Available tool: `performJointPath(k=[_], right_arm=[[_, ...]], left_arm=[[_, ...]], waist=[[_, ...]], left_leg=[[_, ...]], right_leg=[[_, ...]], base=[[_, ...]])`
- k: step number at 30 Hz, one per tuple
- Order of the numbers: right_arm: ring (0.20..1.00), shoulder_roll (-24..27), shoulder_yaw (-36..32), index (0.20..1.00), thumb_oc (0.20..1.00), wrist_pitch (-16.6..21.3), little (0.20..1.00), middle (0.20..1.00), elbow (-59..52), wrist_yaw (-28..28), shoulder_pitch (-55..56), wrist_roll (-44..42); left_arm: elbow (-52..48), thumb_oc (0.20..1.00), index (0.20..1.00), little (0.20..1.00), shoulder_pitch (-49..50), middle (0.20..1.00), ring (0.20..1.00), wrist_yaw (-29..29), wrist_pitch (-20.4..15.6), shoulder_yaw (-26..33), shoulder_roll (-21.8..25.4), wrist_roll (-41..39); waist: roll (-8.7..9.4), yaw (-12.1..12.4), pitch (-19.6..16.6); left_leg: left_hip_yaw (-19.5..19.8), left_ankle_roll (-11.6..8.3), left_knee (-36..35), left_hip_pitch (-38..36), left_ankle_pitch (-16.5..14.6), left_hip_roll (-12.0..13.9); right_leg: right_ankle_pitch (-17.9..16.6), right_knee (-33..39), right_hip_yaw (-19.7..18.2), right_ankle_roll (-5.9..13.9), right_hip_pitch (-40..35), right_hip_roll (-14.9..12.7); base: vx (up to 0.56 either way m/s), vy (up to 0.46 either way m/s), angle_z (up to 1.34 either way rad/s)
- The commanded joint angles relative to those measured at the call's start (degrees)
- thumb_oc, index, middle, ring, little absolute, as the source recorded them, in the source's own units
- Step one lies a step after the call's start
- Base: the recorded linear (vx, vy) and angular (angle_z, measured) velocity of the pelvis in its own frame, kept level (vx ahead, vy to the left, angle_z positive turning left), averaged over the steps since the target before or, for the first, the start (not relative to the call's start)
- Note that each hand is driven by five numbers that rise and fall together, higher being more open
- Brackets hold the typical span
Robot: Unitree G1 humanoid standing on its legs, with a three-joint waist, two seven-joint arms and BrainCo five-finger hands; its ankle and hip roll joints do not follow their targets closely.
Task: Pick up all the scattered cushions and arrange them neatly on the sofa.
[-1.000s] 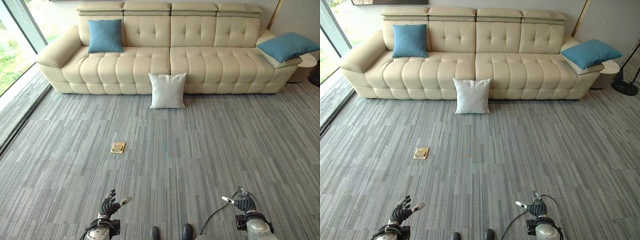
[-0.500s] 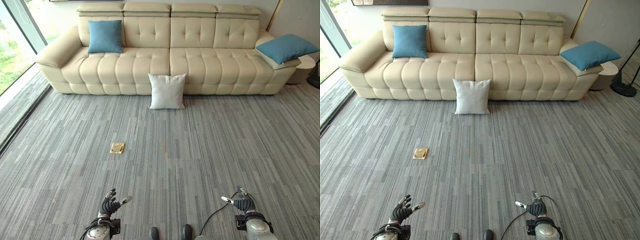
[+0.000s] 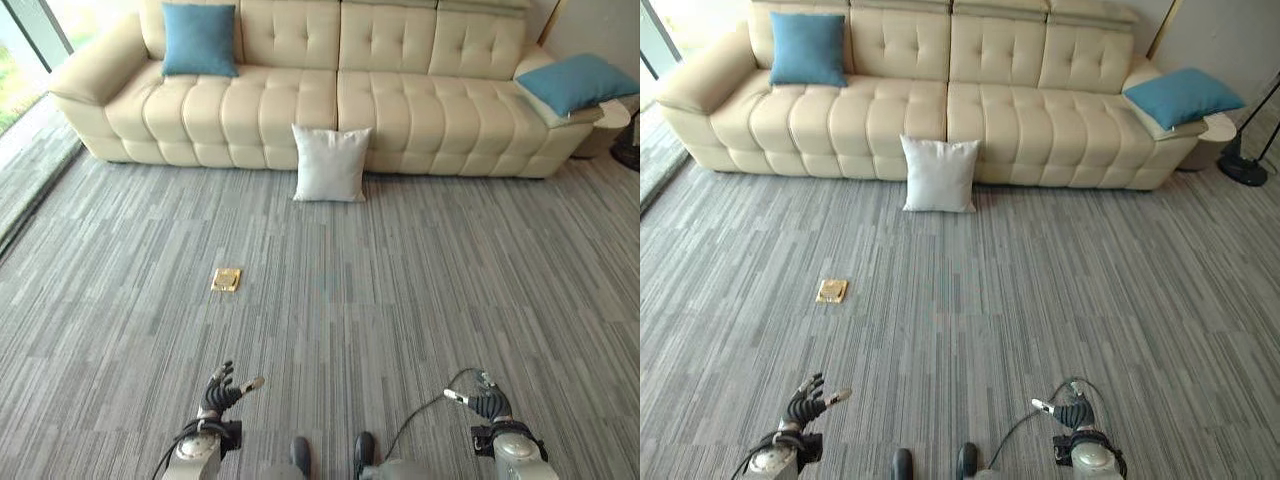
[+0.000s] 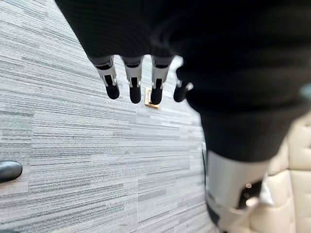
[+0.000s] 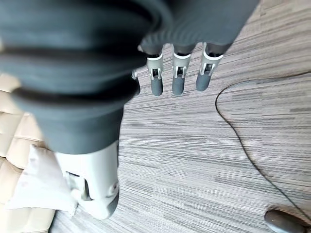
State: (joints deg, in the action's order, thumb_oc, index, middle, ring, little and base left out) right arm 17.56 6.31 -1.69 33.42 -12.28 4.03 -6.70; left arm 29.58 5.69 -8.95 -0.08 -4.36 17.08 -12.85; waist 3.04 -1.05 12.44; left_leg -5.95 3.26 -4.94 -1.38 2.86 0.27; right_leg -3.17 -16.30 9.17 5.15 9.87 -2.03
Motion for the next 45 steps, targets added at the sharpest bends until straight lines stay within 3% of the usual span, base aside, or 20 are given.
performJointPath(k=[1,3,7,11,13,15,17,19,22,23,24,27,31,33,35,37,38,41,43,45], right_arm=[[1.0,0.4,0.5,1.0,1.0,1.1,1.0,1.0,-2.3,-0.3,-2.3,0.6],[1.0,1.1,0.7,1.0,1.0,1.1,1.0,1.0,-2.5,-0.2,-2.6,1.0],[1.0,1.8,1.1,1.0,1.0,0.2,1.0,1.0,-2.4,-0.4,-2.4,2.2],[1.0,1.9,0.8,1.0,1.0,0.3,1.0,1.0,-1.9,-0.3,-1.3,2.2],[1.0,2.3,0.2,1.0,1.0,1.0,1.0,1.0,-1.4,-0.4,-1.3,1.4],[1.0,2.8,0.2,1.0,1.0,1.5,1.0,1.0,-1.1,-0.5,-1.5,0.6],[1.0,3.4,0.7,1.0,1.0,1.9,1.0,1.0,-0.9,-0.1,-2.0,0.2],[1.0,3.8,0.7,1.0,1.0,1.7,1.0,1.0,-0.7,0.0,-2.2,0.1],[1.0,4.2,0.5,1.0,1.0,1.5,1.0,1.0,0.0,0.5,-1.9,0.4],[1.0,4.5,0.6,1.0,1.0,1.2,1.0,1.0,0.0,0.8,-1.5,0.8],[1.0,4.6,0.6,1.0,1.0,1.2,1.0,1.0,0.0,0.8,-1.5,0.8],[1.0,4.8,0.8,1.0,1.0,0.8,1.0,1.0,0.6,0.5,-1.6,1.4],[1.0,4.6,1.1,1.0,1.0,0.3,1.0,1.0,0.4,0.9,-1.5,3.1],[1.0,4.2,1.1,1.0,1.0,0.0,1.0,1.0,0.2,1.4,-1.9,4.1],[1.0,3.3,1.8,1.0,1.0,-0.4,1.0,1.0,1.1,2.1,-2.3,4.5],[1.0,2.0,2.6,1.0,1.0,-0.8,1.0,1.0,2.3,1.9,-2.5,4.5],[1.0,1.7,2.6,1.0,1.0,-0.9,1.0,1.0,2.4,2.0,-2.5,4.4],[1.0,1.7,2.8,1.0,1.0,-0.9,1.0,1.0,2.1,1.4,-3.6,4.1],[1.0,1.9,2.8,1.0,1.0,-1.4,1.0,1.0,1.2,1.2,-3.8,4.8],[1.0,1.7,2.5,1.0,1.0,-1.0,1.0,1.0,0.7,0.8,-3.5,4.5]], left_arm=[[-2.3,1.0,1.0,1.0,-0.7,1.0,1.0,-0.8,-1.7,0.1,2.3,-1.4],[-2.4,1.0,1.0,1.0,-1.3,1.0,1.0,-0.4,-1.8,-0.6,1.8,-1.7],[-2.7,1.0,1.0,1.0,-2.6,1.0,1.0,-0.7,-1.9,-0.8,1.6,-1.7],[-2.9,1.0,1.0,1.0,-3.3,1.0,1.0,-0.2,-2.2,-1.3,1.4,-2.0],[-2.5,1.0,1.0,1.0,-4.0,1.0,1.0,-0.5,-2.6,-1.4,0.7,-3.4],[-2.2,1.0,1.0,1.0,-4.3,1.0,1.0,-0.5,-2.4,-1.4,0.4,-4.0],[-2.3,1.0,1.0,1.0,-4.6,1.0,1.0,-0.5,-2.6,-1.5,0.0,-5.2],[-2.2,1.0,1.0,1.0,-5.2,1.0,1.0,-0.3,-2.6,-1.9,-0.2,-5.4],[-1.9,1.0,1.0,1.0,-4.5,1.0,1.0,0.3,-1.9,-2.1,-0.1,-4.2],[-2.4,1.0,1.0,1.0,-3.4,1.0,1.0,0.4,-1.4,-1.9,0.0,-3.6],[-2.4,1.0,1.0,1.0,-3.4,1.0,1.0,0.4,-1.4,-1.9,0.0,-3.5],[-2.1,1.0,1.0,1.0,-3.0,1.0,1.0,0.1,-1.0,-1.8,-0.2,-3.3],[-2.9,1.0,1.0,1.0,-1.9,1.0,1.0,0.2,-1.3,-1.3,0.5,-2.6],[-3.2,1.0,1.0,1.0,-1.4,1.0,1.0,0.4,-1.2,-1.2,1.0,-2.5],[-3.0,1.0,1.0,1.0,-1.3,1.0,1.0,0.8,-0.8,-0.9,2.3,-2.0],[-3.0,1.0,1.0,1.0,-1.5,1.0,1.0,0.6,-0.6,-0.9,3.2,-2.0],[-3.1,1.0,1.0,1.0,-1.6,1.0,1.0,0.5,-0.7,-0.8,3.2,-2.1],[-3.9,1.0,1.0,1.0,-2.3,1.0,1.0,0.4,-0.8,-1.0,3.3,-1.8],[-3.8,1.0,1.0,1.0,-3.1,1.0,1.0,0.1,-0.9,-0.9,3.0,-0.6],[-3.7,1.0,1.0,1.0,-3.7,1.0,1.0,0.0,-1.5,-1.2,2.7,-0.4]], waist=[[-0.05,0.8,1.2],[-0.49,0.0,1.8],[-0.62,-1.7,2.8],[-0.59,-2.5,1.7],[-1.55,-3.5,0.5],[-1.83,-3.8,0.4],[-1.24,-3.3,1.4],[-0.47,-2.7,2.4],[0.53,-1.8,2.3],[0.17,-1.0,1.7],[0.22,-1.0,1.7],[-0.36,0.1,1.5],[-0.83,1.4,0.3],[-0.17,1.6,-1.1],[1.15,2.0,-1.2],[0.67,1.5,-0.7],[0.2,1.1,-0.4],[-0.87,-0.3,1.0],[-0.78,-2.2,1.9],[-0.56,-2.7,1.7]], left_leg=[[-0.9,-2.81,0.0,-4.9,-7.4,1.7],[-1.4,-3.12,-0.1,-7.1,-8.8,1.3],[-0.3,-3.84,-0.1,-9.4,-10.9,0.6],[0.2,-4.42,-0.1,-10.5,-12.3,0.7],[-0.1,-5.78,0.0,-11.5,-12.1,2.4],[-0.6,-6.83,5.5,-9.8,-12.4,3.8],[-0.7,-8.28,18.6,-4.0,-8.8,4.0],[-1.9,-7.79,23.3,0.8,-6.7,4.7],[-3.5,-6.52,19.8,4.0,-9.2,5.4],[-2.6,-7.49,12.6,6.6,-4.5,6.4],[-2.6,-7.52,12.3,6.4,-4.4,6.4],[-1.5,-9.15,5.9,10.1,1.6,7.5],[-2.2,-9.21,2.2,11.2,3.5,6.8],[-1.8,-7.99,5.1,11.1,2.1,5.6],[-2.9,-5.75,6.3,8.8,-1.0,3.8],[-4.3,-3.59,4.6,4.9,-3.0,2.8],[-4.4,-3.42,3.7,3.6,-3.3,2.7],[-5.0,-3.63,1.3,-1.0,-4.7,2.3],[-4.1,-4.47,1.0,-4.4,-6.5,1.5],[-3.2,-4.58,1.4,-5.3,-7.7,1.0]], right_leg=[[5.2,-6.7,-1.3,5.7,-0.2,-5.7],[5.6,-3.5,1.6,4.26,2.5,-4.9],[3.5,5.2,4.8,4.11,5.5,-3.7],[3.6,8.5,5.1,2.88,3.0,-3.1],[4.8,9.1,5.3,1.61,1.3,-1.9],[6.2,9.7,5.1,0.52,-0.7,-1.3],[7.4,11.2,4.5,-1.37,-4.1,-0.8],[8.5,12.2,4.6,-2.18,-6.3,-1.4],[9.4,13.7,4.0,-1.62,-9.5,-2.2],[10.3,15.4,3.7,-1.0,-12.0,-2.1],[10.3,15.5,3.7,-1.01,-12.1,-2.2],[11.4,17.4,3.0,-0.46,-15.5,-1.9],[12.6,18.6,0.8,1.17,-19.9,-2.5],[12.7,15.9,-0.7,1.94,-19.8,-4.6],[11.5,7.8,-2.3,3.28,-17.1,-6.4],[5.8,-4.4,-3.5,4.19,-9.2,-6.5],[5.5,-5.5,-3.2,3.82,-7.1,-6.0],[6.4,1.8,2.2,2.42,-1.2,-4.7],[3.4,12.6,4.1,3.82,1.2,-3.3],[2.9,14.5,2.4,3.82,0.4,-2.8]], base=[[0.2,0.065,-0.22],[0.21,-0.003,-0.16],[0.21,-0.08,0.0],[0.19,-0.101,0.24],[0.37,-0.233,0.37],[0.28,-0.203,0.4],[0.22,-0.2,0.23],[0.16,-0.114,-0.06],[0.31,0.022,-0.1],[0.35,0.089,-0.21],[0.34,0.123,-0.26],[0.26,0.109,-0.28],[0.42,0.274,-0.17],[0.47,0.357,-0.82],[0.36,0.295,-0.2],[0.3,0.265,-0.04],[0.27,0.181,0.06],[0.29,0.035,-0.09],[0.38,-0.103,0.09],[0.34,-0.15,0.29]])
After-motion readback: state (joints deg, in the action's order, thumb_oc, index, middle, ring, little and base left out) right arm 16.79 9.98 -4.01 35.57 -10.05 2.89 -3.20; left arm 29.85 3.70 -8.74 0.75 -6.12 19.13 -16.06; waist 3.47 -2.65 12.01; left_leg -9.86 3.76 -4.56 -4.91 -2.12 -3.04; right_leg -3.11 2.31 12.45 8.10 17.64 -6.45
